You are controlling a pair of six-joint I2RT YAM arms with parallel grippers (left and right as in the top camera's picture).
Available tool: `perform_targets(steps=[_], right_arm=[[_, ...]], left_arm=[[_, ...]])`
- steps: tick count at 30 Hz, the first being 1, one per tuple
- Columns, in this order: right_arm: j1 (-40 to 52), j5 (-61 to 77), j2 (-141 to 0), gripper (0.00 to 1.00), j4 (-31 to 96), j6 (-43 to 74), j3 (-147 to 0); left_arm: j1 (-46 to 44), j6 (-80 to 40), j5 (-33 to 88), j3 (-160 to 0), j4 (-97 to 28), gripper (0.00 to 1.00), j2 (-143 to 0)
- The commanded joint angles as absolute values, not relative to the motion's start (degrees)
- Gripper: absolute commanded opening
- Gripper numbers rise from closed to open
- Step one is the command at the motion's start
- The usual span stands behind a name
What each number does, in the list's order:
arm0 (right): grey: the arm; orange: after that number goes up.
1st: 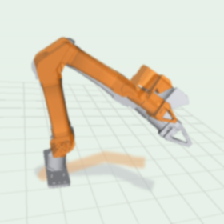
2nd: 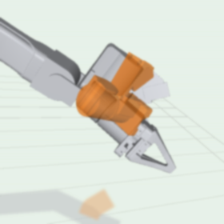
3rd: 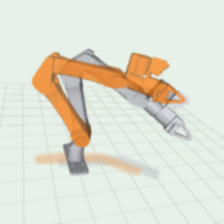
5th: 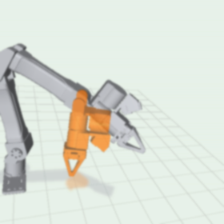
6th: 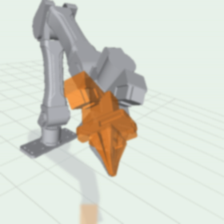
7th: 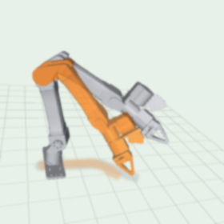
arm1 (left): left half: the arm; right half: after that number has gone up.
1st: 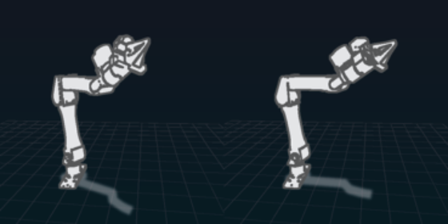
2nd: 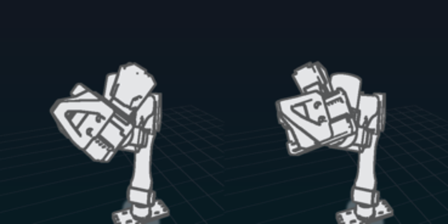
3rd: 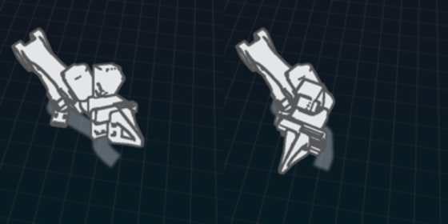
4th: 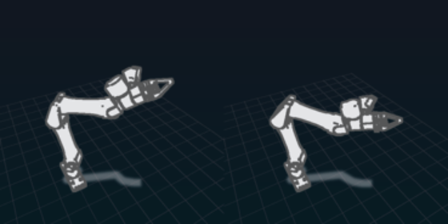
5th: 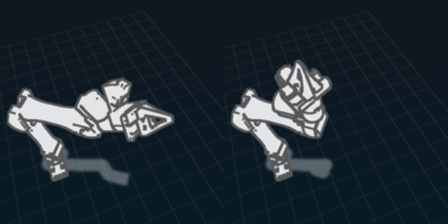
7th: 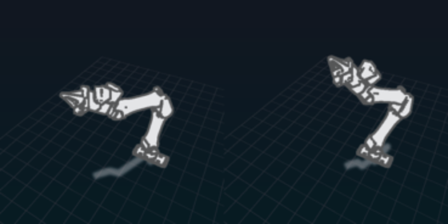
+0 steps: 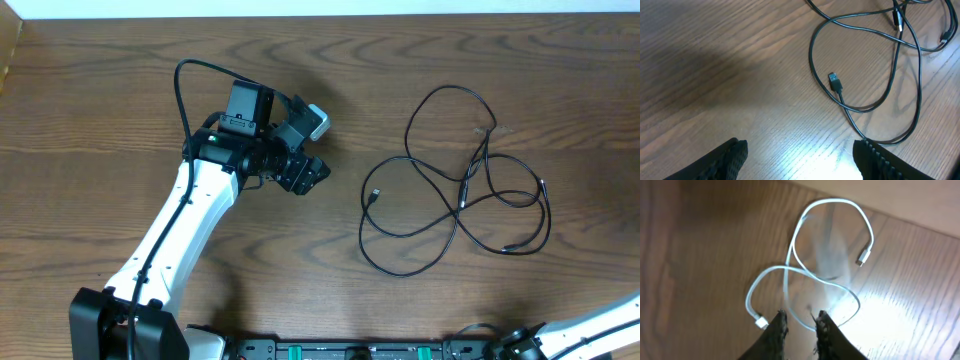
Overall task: Untangle cables
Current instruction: 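Carry the white cable off the table to the right with the right gripper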
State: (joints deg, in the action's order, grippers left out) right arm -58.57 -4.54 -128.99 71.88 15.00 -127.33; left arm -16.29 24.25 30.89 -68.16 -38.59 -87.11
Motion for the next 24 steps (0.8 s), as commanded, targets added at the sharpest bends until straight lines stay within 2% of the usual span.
perform_targets(steps=[1,2,9,13,20,24], right_arm=[[-59.5,-3.9,-131.0,0.32,72.5,15.1,-127.3],[-59.6,-3.7,-131.3,0.40,72.6,15.2,-127.3],[-59.7,5.3,-131.2,0.65,72.7,14.1,-127.3],[-58.4,9.0,-129.4,0.76,73.2,14.9,-127.3],[-53.5,13.7,-121.0,0.80,72.5,17.3,-127.3],[-47.0,13.6,-115.9,0.81,73.1,13.5,-127.3]], left_arm=[[-16.5,24.6,30.3,-67.8,-38.7,0.73,-87.1],[-16.5,24.6,30.3,-67.8,-38.7,0.73,-87.1],[-16.5,24.6,30.3,-67.8,-38.1,0.74,-87.1],[-16.5,24.6,30.2,-67.8,-37.8,0.74,-87.1],[-16.5,24.6,25.4,-67.8,-37.4,0.74,-87.1],[-16.5,24.6,24.3,-67.8,-37.0,0.74,-87.1]])
